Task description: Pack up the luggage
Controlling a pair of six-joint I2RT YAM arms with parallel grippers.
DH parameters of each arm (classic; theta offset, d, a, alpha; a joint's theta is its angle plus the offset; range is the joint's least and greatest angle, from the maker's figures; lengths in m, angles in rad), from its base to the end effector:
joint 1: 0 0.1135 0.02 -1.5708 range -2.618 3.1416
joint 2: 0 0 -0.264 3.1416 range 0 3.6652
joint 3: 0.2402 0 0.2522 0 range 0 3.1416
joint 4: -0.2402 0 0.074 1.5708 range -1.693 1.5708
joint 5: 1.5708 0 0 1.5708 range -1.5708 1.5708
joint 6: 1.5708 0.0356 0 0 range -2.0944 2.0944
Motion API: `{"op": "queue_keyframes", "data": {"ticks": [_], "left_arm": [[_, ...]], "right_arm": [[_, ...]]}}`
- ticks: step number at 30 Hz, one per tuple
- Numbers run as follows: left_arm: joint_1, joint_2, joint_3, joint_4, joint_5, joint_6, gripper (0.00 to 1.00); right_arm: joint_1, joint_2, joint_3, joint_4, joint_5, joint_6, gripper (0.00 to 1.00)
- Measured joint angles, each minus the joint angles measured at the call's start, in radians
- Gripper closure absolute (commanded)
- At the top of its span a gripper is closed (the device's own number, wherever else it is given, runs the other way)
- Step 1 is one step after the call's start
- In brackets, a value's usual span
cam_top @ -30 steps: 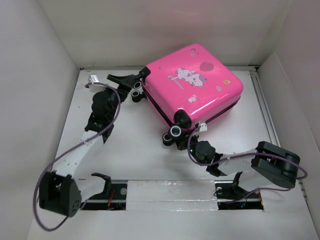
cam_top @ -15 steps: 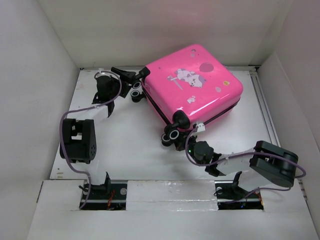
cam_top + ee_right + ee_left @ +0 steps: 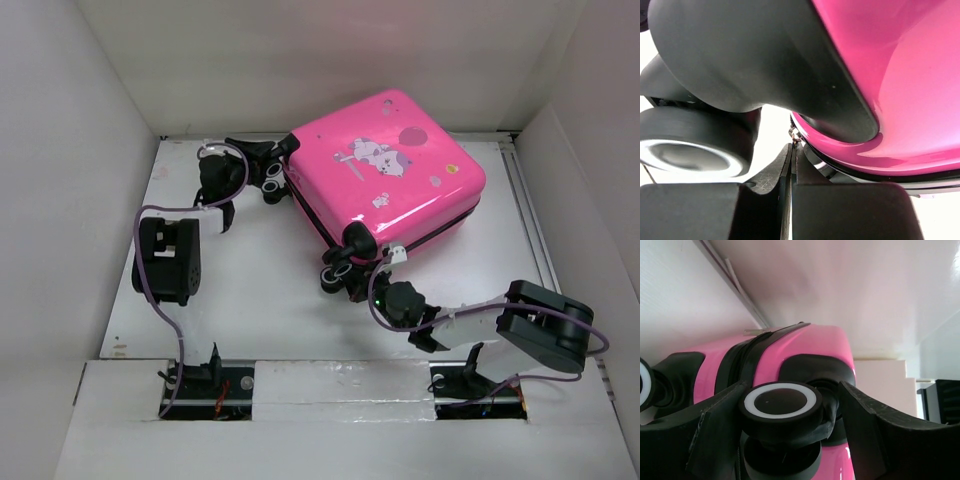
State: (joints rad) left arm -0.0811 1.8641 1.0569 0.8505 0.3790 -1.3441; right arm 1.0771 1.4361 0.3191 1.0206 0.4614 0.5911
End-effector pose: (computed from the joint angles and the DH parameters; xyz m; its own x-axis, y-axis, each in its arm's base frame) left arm 0.4136 -0.0468 0.2354 -0.4227 -0.8739 -0.2402 0.1418 0.1980 -0.9699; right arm 0.1330 0.2137 0.1711 -0.3603 0.3836 -0.8504 -0.4549 0.7236 0.5191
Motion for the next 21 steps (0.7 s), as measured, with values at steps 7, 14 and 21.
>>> {"op": "queue_keyframes", "data": {"ticks": [7, 14, 21], "left_arm": [[0.001, 0.027, 0.005, 0.05, -0.018, -0.05, 0.35], [0.005, 0.063, 0.014, 0.077, -0.021, -0.08, 0.76], [0.005, 0.068, 0.021, 0.08, -0.022, -0.066, 1.0]], "right_arm": [[0.0, 0.0, 0.0, -0.002, -0.002, 0.0, 1.0], [0.0, -0.001, 0.001, -0.004, -0.002, 0.0, 1.0], [0.0, -0.048, 0.006, -0.067, -0.008, -0.005, 1.0]]}}
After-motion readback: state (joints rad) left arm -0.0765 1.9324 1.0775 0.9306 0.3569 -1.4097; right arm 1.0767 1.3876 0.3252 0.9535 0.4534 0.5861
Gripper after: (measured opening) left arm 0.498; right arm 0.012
